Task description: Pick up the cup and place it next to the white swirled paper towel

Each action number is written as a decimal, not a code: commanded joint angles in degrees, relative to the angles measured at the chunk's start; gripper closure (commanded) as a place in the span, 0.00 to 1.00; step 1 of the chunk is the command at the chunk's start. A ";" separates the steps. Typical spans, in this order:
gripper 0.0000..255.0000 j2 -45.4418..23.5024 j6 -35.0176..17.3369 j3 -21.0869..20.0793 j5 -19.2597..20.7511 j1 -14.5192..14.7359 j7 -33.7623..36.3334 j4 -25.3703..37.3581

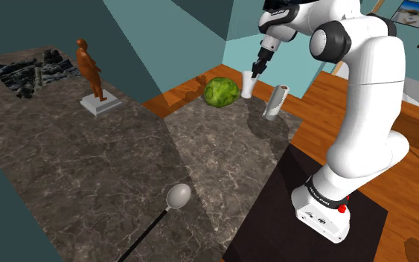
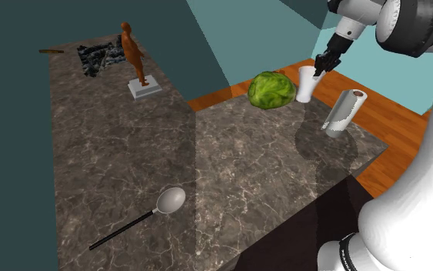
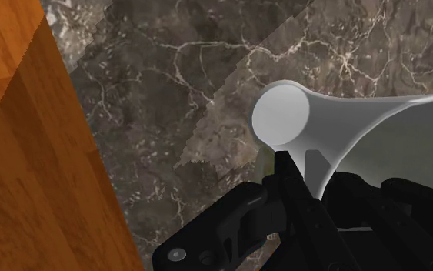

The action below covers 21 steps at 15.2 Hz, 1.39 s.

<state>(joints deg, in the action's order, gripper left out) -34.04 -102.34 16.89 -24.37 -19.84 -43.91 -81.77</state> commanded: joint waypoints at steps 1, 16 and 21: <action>1.00 -0.67 -1.27 -0.13 -0.27 -0.01 -0.42 -0.63; 1.00 -4.21 -6.98 -0.87 -1.69 -0.14 -2.40 -3.18; 0.00 -4.19 -6.97 -0.86 -1.68 -0.13 -2.39 -3.20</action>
<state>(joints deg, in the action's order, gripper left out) -38.24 -109.31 16.02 -26.06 -19.98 -46.30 -84.96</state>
